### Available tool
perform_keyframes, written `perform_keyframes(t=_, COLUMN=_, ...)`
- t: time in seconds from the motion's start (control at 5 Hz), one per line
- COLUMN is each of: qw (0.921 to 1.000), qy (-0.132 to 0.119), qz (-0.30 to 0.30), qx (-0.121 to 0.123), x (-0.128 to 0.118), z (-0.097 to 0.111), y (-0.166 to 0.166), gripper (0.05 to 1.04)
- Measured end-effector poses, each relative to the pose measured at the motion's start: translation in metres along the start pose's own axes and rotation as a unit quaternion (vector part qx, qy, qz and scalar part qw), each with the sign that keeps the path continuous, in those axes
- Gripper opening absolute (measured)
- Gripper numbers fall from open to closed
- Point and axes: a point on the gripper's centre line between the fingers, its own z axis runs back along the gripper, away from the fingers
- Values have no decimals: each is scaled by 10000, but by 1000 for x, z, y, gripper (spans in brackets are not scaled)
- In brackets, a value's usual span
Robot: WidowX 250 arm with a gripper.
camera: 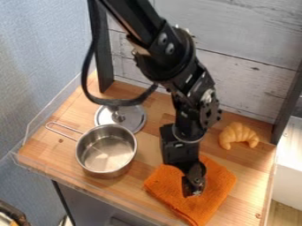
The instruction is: Moved the orange towel to the left side of the table
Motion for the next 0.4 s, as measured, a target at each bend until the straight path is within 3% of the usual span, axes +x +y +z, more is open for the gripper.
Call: perform_keyframes(t=0.4, qw=9992, qy=120, qz=364, qx=-104, x=2, z=-16, y=-10, gripper=1000)
